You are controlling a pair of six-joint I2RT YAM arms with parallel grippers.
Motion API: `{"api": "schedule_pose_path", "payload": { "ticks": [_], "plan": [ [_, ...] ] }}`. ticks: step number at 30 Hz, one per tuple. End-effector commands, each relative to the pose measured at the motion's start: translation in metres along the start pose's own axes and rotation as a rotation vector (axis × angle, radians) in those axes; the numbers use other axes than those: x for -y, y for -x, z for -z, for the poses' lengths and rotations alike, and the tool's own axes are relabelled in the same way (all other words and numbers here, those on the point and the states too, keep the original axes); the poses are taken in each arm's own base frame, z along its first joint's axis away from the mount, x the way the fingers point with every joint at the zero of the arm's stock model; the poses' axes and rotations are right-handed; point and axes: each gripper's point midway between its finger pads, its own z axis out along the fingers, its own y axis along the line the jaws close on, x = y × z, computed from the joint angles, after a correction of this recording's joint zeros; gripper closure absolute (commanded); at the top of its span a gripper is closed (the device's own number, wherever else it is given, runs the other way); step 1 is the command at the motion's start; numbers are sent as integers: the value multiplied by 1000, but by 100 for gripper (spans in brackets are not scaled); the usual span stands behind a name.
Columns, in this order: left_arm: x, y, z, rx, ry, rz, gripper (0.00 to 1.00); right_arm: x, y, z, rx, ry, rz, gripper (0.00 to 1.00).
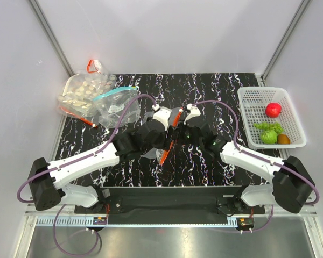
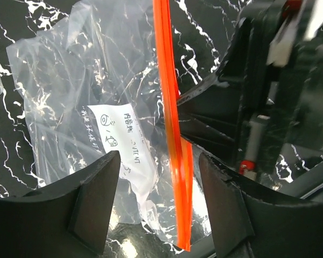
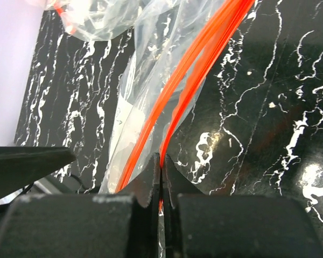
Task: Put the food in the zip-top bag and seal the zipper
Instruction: Open the zipper of the food storage bag at the center of the board.
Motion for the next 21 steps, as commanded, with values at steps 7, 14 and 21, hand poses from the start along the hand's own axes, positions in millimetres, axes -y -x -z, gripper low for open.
{"api": "schedule_pose_path", "payload": {
  "ticks": [7, 14, 21],
  "plan": [
    [0, 18, 6, 64, -5, -21, 36, -33, 28, 17, 50, 106, 17, 100],
    [1, 27, 4, 73, 12, -45, 36, -40, 32, 20, 47, 127, 15, 100],
    [-5, 32, -2, 72, 78, -84, 43, -44, 36, 24, 53, 136, 16, 100]
  ]
}}
